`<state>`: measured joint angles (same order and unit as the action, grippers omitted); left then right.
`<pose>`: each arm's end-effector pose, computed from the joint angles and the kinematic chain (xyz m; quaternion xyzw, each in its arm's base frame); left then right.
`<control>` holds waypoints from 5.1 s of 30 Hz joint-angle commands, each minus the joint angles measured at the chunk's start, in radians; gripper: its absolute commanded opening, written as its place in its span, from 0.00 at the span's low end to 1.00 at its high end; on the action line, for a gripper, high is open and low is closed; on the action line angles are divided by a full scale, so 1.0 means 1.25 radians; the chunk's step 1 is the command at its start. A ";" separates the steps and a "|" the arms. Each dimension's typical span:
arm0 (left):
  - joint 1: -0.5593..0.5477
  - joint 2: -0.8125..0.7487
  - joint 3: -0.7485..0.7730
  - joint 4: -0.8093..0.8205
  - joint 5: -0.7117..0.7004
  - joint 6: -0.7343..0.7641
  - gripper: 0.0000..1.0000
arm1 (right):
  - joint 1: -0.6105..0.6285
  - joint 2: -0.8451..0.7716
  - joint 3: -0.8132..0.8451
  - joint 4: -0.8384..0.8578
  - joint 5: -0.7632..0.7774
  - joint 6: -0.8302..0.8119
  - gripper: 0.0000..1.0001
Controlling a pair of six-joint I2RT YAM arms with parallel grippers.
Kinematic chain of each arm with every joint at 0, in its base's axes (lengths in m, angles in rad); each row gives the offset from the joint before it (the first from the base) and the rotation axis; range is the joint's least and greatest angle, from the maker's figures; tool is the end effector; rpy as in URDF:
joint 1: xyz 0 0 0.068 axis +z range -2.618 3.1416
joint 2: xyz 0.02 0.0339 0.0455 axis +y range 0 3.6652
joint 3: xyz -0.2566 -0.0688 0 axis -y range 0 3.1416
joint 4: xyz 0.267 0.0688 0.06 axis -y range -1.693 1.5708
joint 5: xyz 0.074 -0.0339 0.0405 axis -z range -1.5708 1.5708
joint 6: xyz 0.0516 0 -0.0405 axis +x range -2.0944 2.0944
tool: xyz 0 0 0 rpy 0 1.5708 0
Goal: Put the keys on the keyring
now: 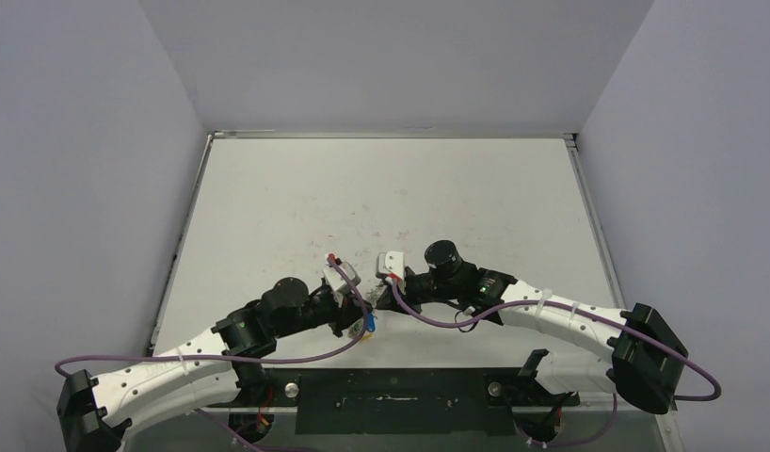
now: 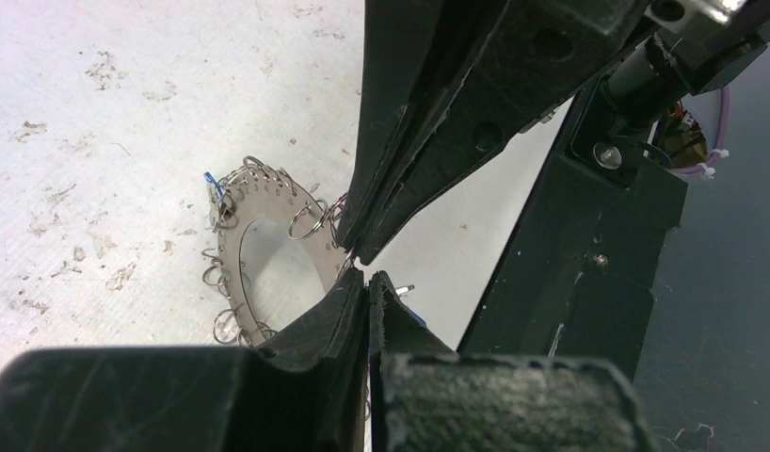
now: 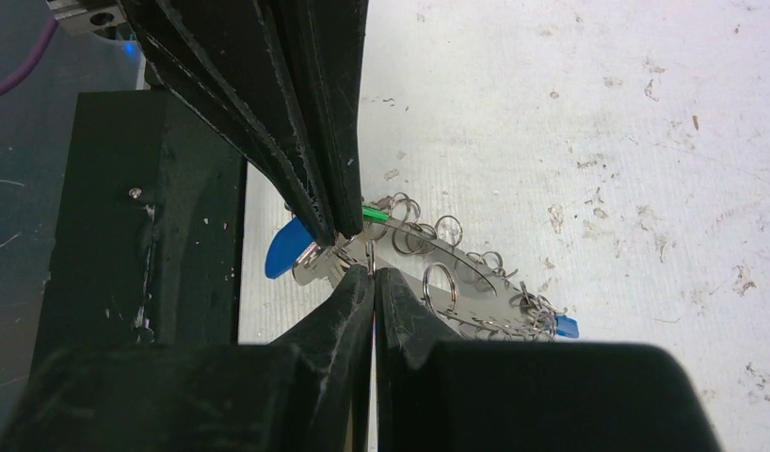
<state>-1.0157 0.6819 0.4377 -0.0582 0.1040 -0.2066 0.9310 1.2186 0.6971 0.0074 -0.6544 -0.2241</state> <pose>0.1082 -0.1847 0.2316 0.3450 0.7274 -0.3738 0.4606 0.1497 0.2538 0.2168 -0.5822 0.5967 0.4256 0.3518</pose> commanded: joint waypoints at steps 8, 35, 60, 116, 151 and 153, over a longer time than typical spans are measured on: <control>-0.005 -0.004 0.018 0.020 -0.013 -0.014 0.00 | 0.005 -0.023 0.019 0.076 -0.006 0.005 0.00; -0.004 -0.008 -0.059 0.166 -0.111 -0.016 0.00 | 0.009 -0.036 0.013 0.083 -0.017 0.006 0.00; -0.004 -0.040 -0.123 0.201 -0.194 -0.075 0.09 | 0.012 -0.041 0.010 0.095 -0.021 0.007 0.00; -0.004 -0.143 -0.198 0.262 -0.150 -0.154 0.36 | 0.011 -0.107 -0.079 0.189 -0.018 -0.016 0.00; -0.006 -0.165 -0.160 0.229 -0.074 -0.008 0.49 | 0.012 -0.106 -0.076 0.200 -0.049 -0.021 0.00; -0.006 -0.171 -0.155 0.239 -0.035 0.036 0.49 | 0.011 -0.106 -0.080 0.211 -0.051 -0.020 0.00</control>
<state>-1.0248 0.4873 0.2157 0.2123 -0.0147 -0.2794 0.9379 1.1198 0.5907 0.1623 -0.6724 -0.2432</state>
